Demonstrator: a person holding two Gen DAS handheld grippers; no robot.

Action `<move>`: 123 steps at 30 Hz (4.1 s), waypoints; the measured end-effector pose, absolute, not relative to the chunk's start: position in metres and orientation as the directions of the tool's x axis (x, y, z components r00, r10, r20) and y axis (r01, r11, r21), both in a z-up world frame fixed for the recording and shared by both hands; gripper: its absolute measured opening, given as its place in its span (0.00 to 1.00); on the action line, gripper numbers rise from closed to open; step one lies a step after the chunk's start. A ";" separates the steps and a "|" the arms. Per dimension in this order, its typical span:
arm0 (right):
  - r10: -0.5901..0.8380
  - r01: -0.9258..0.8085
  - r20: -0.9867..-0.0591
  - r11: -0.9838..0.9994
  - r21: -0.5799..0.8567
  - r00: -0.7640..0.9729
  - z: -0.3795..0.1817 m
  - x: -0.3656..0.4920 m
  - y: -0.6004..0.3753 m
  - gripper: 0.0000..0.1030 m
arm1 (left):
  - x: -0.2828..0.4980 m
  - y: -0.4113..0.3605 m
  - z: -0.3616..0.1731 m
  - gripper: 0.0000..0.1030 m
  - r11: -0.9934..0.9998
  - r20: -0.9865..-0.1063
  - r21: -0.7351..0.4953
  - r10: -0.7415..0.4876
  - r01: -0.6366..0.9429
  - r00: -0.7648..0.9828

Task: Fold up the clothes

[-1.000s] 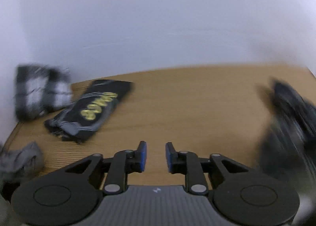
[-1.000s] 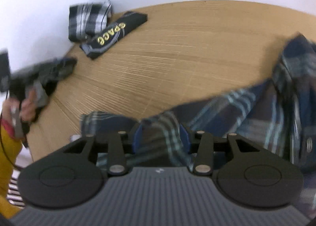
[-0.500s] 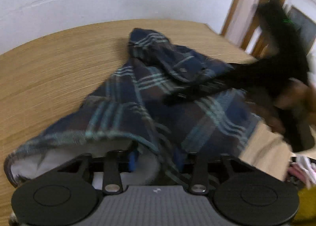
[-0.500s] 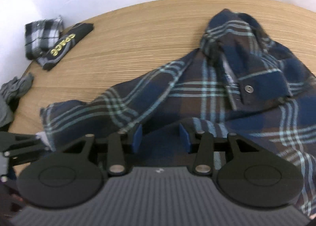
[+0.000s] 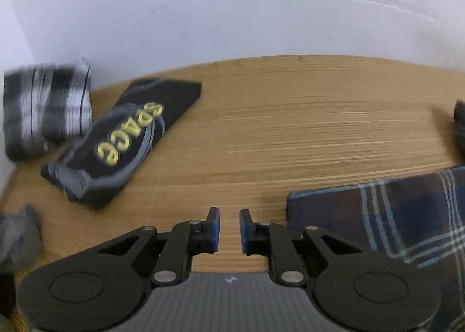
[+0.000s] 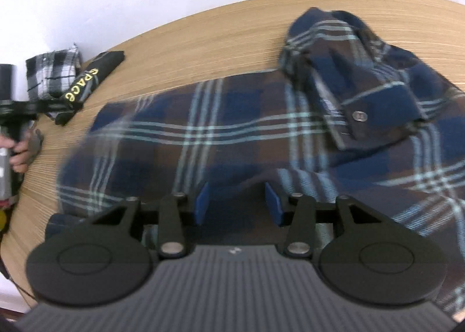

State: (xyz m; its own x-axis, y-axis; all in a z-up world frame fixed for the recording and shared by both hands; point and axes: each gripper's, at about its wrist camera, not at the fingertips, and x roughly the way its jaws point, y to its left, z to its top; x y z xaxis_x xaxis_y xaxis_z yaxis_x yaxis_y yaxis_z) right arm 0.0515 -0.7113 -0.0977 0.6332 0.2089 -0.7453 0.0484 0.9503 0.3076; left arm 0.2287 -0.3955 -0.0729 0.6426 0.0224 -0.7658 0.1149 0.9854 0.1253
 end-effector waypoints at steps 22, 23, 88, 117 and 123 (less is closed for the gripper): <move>0.061 0.168 -0.750 0.960 0.226 0.658 -0.103 0.173 -0.853 0.47 | 0.256 -0.451 -0.092 0.54 0.916 -0.804 0.227 -0.016 0.331 0.595; 0.088 0.155 -0.762 0.958 0.241 0.642 -0.109 0.183 -0.856 0.48 | 0.262 -0.448 -0.092 0.56 0.920 -0.812 0.205 -0.031 0.335 0.582; 0.096 0.228 -0.597 0.867 0.444 0.796 -0.017 -0.111 -0.836 0.65 | 0.107 -0.467 -0.073 0.42 0.896 -0.781 0.220 -0.075 0.386 0.620; 0.037 0.445 -0.739 0.777 0.445 0.673 -0.082 -0.037 -0.886 0.10 | 0.113 -0.464 -0.091 0.16 0.940 -0.843 0.186 0.003 0.286 0.539; -0.022 0.523 -0.786 0.758 0.389 0.617 -0.079 -0.045 -0.882 0.28 | 0.084 -0.459 -0.039 0.47 0.925 -0.804 0.220 -0.009 0.311 0.595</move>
State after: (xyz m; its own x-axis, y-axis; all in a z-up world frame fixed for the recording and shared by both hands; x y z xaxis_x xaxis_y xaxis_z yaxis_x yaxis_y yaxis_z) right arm -0.0451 -0.8824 -0.0794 0.6174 -0.0218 -0.7863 0.5226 0.7585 0.3893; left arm 0.0838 -0.4589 -0.0391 0.5949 -0.0086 -0.8038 0.3110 0.9245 0.2203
